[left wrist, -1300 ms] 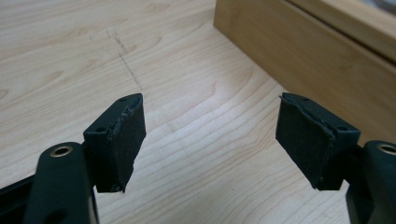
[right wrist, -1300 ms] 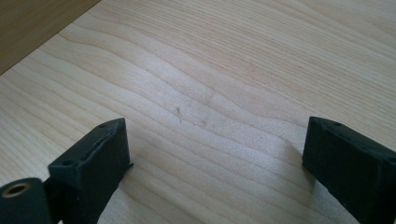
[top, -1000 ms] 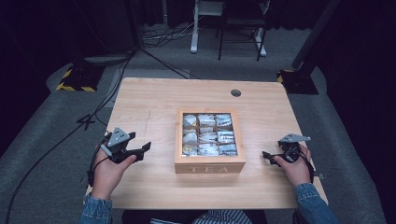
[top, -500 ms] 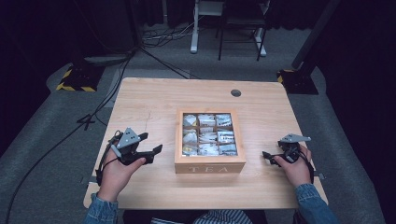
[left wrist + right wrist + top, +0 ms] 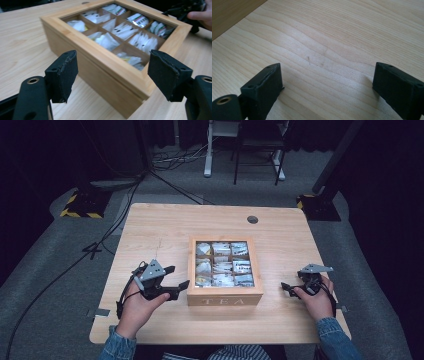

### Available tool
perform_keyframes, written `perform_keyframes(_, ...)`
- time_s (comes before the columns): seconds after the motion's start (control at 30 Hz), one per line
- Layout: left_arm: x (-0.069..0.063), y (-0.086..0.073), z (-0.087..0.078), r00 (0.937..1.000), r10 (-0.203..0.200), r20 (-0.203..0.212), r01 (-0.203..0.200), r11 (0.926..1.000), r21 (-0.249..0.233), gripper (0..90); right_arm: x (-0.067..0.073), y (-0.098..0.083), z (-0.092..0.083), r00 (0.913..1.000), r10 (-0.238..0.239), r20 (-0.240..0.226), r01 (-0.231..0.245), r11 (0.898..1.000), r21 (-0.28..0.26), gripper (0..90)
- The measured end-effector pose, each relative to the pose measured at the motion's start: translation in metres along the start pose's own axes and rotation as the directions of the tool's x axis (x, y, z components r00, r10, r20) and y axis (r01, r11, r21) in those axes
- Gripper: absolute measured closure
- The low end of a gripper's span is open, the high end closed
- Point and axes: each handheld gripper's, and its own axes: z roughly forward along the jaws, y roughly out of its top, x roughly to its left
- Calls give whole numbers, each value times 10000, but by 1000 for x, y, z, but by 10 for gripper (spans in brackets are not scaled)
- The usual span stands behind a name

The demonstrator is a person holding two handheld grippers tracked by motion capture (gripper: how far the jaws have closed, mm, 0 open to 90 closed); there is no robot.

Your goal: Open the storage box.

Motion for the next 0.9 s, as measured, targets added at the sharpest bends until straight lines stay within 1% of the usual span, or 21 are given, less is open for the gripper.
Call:
perform_keyframes(0.1,-5,0,5,9999,-89,140,89,10000,-25,243,0,0,0,10000,-1,7,1,10000,0,91)
perform_keyframes(0.2,-8,-1,10,10000,-47,73,47,10000,56,232,0,0,0,10000,2,1,-2,10000,4,91)
perform_keyframes(0.23,-9,-2,12,9999,-111,46,111,9999,72,232,0,0,0,10000,2,1,-2,10000,4,91)
perform_keyframes(0.3,-11,-4,16,9998,-217,-19,217,9996,174,227,0,0,0,10000,-1,2,1,10000,1,91)
perform_keyframes(0.33,-11,-4,17,9999,-155,-36,156,9997,199,224,0,0,0,10000,1,1,-1,10000,2,91)
perform_keyframes(0.4,-12,-6,21,9995,-315,49,313,9991,268,221,0,0,0,10000,4,17,-4,10000,2,91)
perform_keyframes(0.53,-13,-8,26,9995,-308,108,303,9985,455,219,0,0,0,10000,1,0,-1,10000,2,91)
perform_keyframes(0.57,-14,-9,27,9991,-406,147,398,9979,507,218,0,0,0,10000,0,1,0,10000,1,91)
perform_keyframes(0.6,-14,-9,28,9990,-417,153,408,9976,559,217,0,0,0,10000,2,16,-2,10000,4,91)
perform_keyframes(0.67,-14,-10,29,9980,-548,330,527,9968,597,213,0,0,0,10000,0,3,0,10000,2,91)
perform_keyframes(0.77,-13,-10,30,9969,-656,439,627,9959,647,213,0,0,0,10000,1,1,-1,10000,3,91)
perform_keyframes(0.87,-13,-11,30,9943,-828,678,776,9940,772,213,0,0,0,10000,1,1,-1,10000,2,91)
perform_keyframes(0.9,-14,-11,30,9939,-821,729,755,9931,894,212,0,0,0,10000,1,2,-1,10000,2,91)
